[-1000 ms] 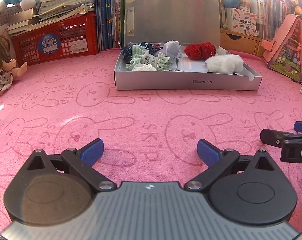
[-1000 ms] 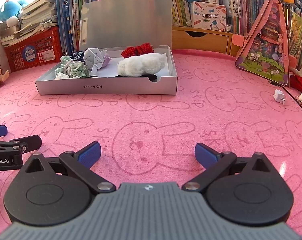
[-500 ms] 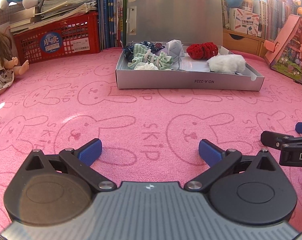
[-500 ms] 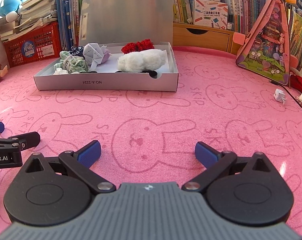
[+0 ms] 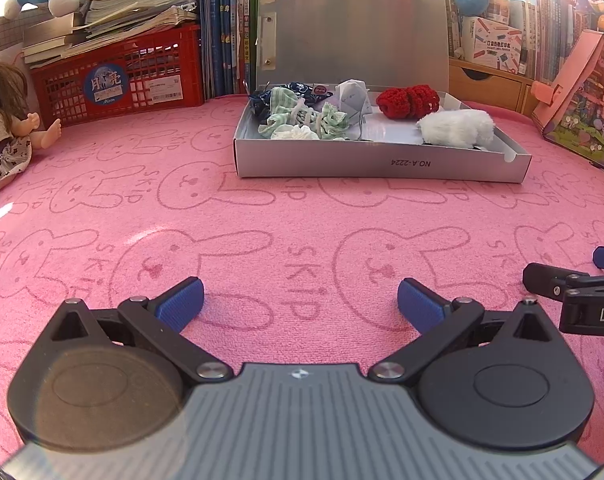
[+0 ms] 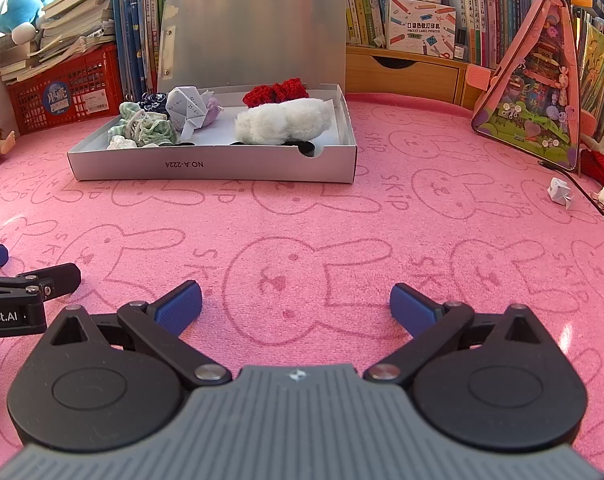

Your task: Organize objects

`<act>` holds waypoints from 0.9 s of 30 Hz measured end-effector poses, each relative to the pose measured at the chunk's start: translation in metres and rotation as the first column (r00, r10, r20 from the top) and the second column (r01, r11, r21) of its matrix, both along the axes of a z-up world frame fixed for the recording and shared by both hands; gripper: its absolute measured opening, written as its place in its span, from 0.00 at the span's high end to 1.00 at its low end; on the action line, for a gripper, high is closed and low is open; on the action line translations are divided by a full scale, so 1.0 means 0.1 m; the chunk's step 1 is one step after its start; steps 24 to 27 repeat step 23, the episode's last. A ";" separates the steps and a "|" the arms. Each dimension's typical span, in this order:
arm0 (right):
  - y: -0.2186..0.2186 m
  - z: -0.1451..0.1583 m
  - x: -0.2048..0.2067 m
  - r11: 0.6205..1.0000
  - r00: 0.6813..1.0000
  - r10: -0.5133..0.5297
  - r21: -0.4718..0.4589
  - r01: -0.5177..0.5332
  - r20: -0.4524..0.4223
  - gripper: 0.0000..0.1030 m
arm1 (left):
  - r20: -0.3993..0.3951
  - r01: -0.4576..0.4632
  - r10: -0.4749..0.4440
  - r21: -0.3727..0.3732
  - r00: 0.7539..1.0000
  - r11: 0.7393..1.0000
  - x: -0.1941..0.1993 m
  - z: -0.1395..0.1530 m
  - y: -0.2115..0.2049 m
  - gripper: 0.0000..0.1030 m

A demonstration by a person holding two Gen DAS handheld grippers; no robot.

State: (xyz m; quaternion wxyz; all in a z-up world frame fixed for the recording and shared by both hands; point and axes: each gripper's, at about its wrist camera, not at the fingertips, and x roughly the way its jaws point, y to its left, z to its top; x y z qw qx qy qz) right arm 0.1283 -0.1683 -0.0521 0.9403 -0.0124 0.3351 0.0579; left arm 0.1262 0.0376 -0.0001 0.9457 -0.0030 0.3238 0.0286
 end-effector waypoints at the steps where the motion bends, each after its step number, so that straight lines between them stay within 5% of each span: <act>1: 0.00 0.00 0.00 1.000 1.000 0.000 0.000 0.000 0.000 0.00 | 0.000 -0.003 0.003 0.001 1.000 1.000 0.00 0.00 0.00 0.00; 27: 0.00 0.00 0.00 1.000 1.000 0.000 0.000 0.000 0.000 0.00 | 0.002 -0.029 0.029 -0.003 1.000 1.000 -0.01 0.00 -0.01 0.00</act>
